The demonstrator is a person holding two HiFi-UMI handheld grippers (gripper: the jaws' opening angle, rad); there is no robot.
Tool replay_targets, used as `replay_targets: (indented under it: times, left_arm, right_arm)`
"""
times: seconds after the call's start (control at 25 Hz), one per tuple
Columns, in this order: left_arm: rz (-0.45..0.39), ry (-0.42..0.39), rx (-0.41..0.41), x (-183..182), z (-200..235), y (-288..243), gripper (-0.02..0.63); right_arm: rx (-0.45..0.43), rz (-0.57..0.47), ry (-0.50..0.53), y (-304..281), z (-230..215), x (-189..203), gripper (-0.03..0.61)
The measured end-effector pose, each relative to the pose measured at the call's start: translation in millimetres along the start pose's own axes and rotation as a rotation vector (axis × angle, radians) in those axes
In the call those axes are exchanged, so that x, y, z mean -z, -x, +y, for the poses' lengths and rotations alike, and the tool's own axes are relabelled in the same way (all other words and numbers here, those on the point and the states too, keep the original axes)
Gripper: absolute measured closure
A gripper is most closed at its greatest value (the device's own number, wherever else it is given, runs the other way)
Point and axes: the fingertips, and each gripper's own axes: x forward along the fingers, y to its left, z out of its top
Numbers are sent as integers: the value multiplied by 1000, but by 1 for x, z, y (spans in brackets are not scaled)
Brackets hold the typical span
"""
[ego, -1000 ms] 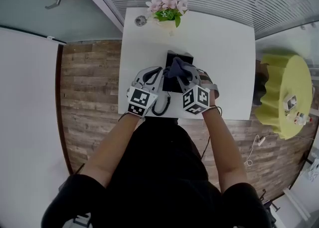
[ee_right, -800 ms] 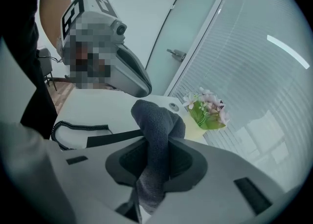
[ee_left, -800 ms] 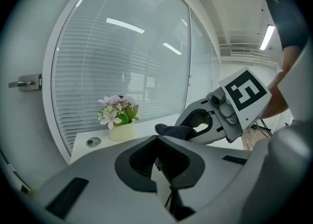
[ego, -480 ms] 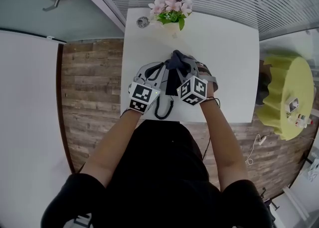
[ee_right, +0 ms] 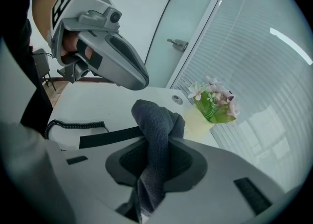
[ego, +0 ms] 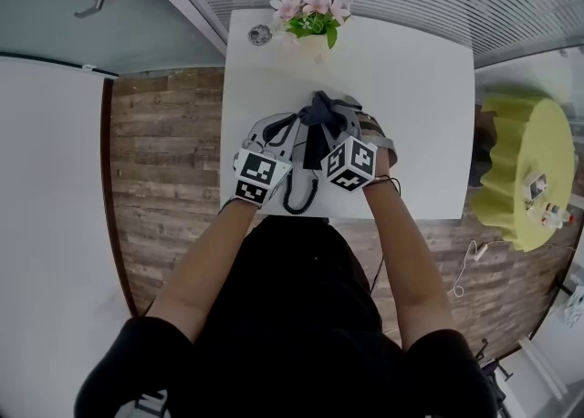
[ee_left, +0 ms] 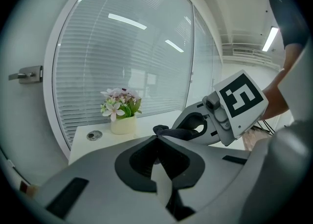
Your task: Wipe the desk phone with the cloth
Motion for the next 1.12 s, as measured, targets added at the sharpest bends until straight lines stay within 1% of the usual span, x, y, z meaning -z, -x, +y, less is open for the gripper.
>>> replay_targets:
  times: [0.24, 1.12]
  left_arm:
    - [-3, 6, 2, 8, -7, 4, 604]
    - [74, 33, 12, 63, -39, 25, 604]
  right_arm:
    - [-23, 6, 8, 2, 20, 6, 485]
    - [-104, 23, 29, 12, 100, 28, 485]
